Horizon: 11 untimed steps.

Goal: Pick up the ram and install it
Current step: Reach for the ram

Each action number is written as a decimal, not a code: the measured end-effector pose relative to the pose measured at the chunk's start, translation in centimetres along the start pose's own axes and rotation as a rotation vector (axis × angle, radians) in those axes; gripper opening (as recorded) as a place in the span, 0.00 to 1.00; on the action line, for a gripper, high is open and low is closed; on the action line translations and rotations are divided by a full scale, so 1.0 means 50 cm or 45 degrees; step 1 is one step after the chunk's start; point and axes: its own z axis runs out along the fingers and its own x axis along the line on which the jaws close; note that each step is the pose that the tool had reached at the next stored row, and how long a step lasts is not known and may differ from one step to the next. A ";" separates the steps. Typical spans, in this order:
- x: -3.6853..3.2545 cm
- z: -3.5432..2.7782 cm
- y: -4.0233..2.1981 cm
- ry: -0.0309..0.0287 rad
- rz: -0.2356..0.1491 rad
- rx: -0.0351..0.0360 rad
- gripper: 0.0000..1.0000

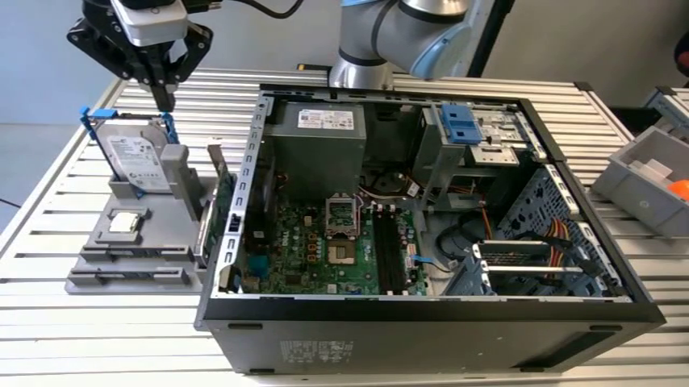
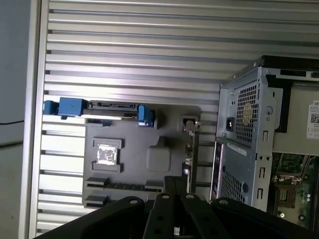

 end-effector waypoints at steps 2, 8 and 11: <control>0.001 0.000 0.000 0.0001 -0.003 0.0001 0.00; 0.005 0.001 0.000 0.0004 -0.008 0.0003 0.00; 0.007 0.001 0.000 0.0005 -0.011 0.0004 0.00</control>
